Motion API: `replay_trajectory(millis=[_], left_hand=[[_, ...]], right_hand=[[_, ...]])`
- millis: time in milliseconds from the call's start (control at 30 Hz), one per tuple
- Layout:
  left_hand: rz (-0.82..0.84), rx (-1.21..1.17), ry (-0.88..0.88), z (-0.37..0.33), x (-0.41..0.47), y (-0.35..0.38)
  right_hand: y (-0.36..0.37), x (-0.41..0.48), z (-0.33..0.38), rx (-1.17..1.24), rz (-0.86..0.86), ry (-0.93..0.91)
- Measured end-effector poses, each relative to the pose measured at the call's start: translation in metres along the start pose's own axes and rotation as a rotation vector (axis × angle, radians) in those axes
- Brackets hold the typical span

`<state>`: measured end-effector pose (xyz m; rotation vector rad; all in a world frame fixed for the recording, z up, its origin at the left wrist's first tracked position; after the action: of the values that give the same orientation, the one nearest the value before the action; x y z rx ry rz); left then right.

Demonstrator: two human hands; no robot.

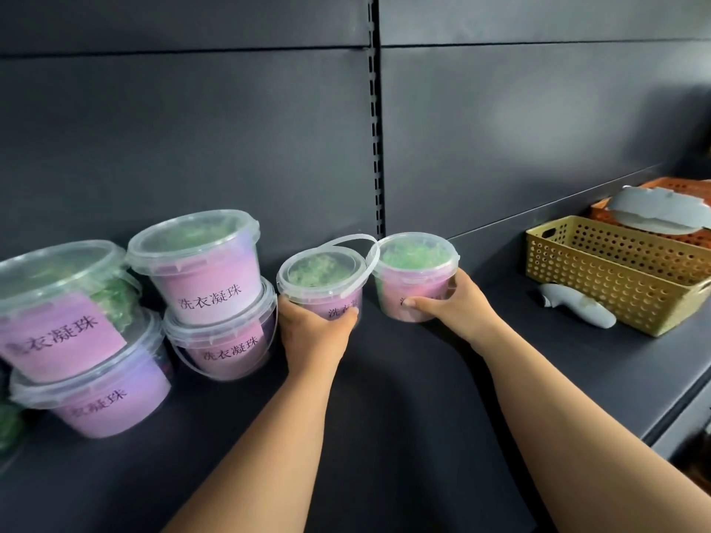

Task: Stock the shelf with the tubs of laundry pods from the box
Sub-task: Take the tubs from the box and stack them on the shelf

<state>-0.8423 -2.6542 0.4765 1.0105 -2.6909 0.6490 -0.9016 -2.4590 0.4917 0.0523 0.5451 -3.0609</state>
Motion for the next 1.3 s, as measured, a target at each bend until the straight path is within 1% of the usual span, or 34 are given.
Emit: replay_trajectory(millis=[100,300,500,600,667,767,833,900,967,1033,1067,1200,1300], left_hand=[[0.001,0.014,0.013,-0.002,-0.002,-0.001],[0.020,0.055,0.041,-0.006,-0.007,-0.003],[0.093,0.054,0.034,-0.009,-0.012,-0.016],[0.197,0.055,0.051,-0.006,-0.026,-0.033],[0.285,-0.021,0.066,-0.008,-0.038,-0.046],[0.397,-0.253,0.061,-0.020,-0.061,-0.068],[0.492,-0.357,0.099,-0.027,-0.075,-0.080],[0.571,-0.402,0.144,-0.031,-0.088,-0.089],[0.612,-0.372,0.215,-0.031,-0.099,-0.098],[0.572,-0.277,0.280,-0.027,-0.105,-0.112],[0.528,-0.242,0.279,-0.024,-0.106,-0.121],[0.354,-0.228,0.239,-0.018,-0.109,-0.163],[0.245,-0.250,0.177,-0.013,-0.117,-0.202]], right_hand=[[-0.004,-0.002,-0.001,-0.037,-0.021,0.017],[-0.018,-0.013,-0.005,-0.005,-0.084,0.074],[-0.025,-0.051,-0.007,-0.064,-0.008,0.034],[-0.031,-0.068,-0.012,-0.069,0.025,0.016],[-0.033,-0.080,-0.012,-0.083,0.086,0.002],[-0.031,-0.097,-0.009,-0.098,0.214,-0.033],[-0.024,-0.106,-0.004,-0.106,0.307,-0.064],[-0.010,-0.118,0.003,-0.126,0.398,-0.096],[0.010,-0.130,0.009,-0.167,0.462,-0.128],[0.031,-0.139,0.017,-0.206,0.495,-0.169],[0.041,-0.143,0.021,-0.221,0.513,-0.183],[0.076,-0.161,0.040,-0.239,0.615,-0.222],[0.101,-0.178,0.059,-0.221,0.654,-0.291]])
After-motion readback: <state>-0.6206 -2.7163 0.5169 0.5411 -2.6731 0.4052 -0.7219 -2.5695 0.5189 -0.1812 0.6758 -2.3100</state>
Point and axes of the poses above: each hand's wrist, its own x-axis towards the middle knuckle, its own y-axis out of the palm, z = x × y, the point moved 3 cm from there along x, towards the middle knuckle, and after that the axes turned 11 degrees about y, right-handed, at the moved point
